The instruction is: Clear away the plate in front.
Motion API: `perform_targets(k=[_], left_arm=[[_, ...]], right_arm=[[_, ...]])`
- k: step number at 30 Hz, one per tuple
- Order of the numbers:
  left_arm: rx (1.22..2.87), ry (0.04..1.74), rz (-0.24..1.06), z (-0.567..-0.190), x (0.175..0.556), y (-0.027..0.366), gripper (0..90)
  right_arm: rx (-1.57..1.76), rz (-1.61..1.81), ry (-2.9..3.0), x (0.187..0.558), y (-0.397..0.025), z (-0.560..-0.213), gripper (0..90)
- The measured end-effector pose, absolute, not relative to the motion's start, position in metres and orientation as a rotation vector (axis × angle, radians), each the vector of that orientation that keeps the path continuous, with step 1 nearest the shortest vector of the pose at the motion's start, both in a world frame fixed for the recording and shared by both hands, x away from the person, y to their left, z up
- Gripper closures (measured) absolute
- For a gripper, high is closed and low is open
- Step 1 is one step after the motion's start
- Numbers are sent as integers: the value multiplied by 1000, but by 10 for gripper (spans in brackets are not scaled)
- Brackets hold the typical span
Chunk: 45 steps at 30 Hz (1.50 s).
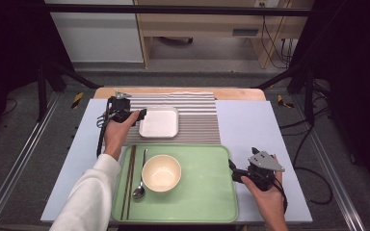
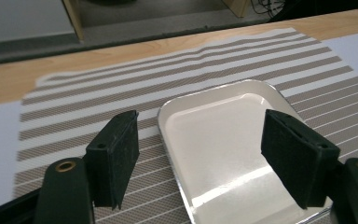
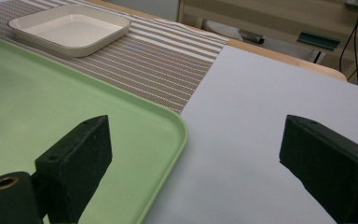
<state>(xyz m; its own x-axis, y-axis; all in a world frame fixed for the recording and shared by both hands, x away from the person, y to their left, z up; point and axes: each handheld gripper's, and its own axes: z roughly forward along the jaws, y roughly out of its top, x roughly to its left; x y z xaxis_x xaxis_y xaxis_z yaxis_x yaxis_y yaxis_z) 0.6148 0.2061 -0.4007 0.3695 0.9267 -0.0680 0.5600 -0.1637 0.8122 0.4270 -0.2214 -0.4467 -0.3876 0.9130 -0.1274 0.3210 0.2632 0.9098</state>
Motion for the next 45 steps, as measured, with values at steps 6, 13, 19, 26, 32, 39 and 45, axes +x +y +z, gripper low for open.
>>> perform_targets(k=[6,13,19,26,32,39,45], left_arm=[[1868,1313,589,-408,618,200,280],[1885,1353,570,-412,620,201,399],[1897,1383,528,-423,622,201,486],[1915,1402,516,-436,622,203,566],[1905,1421,486,-443,624,205,601],[1887,1448,454,-451,625,206,626],[1887,1480,480,-456,626,207,656]], right_arm=[[1118,1112,1857,427,-222,-446,104],[1120,1116,1859,427,-221,-447,108],[1120,1116,1858,426,-222,-446,111],[1133,1135,1857,426,-223,-446,110],[1128,1130,1865,426,-221,-447,109],[1145,1123,1846,426,-224,-446,88],[1144,1126,1854,426,-223,-446,96]])
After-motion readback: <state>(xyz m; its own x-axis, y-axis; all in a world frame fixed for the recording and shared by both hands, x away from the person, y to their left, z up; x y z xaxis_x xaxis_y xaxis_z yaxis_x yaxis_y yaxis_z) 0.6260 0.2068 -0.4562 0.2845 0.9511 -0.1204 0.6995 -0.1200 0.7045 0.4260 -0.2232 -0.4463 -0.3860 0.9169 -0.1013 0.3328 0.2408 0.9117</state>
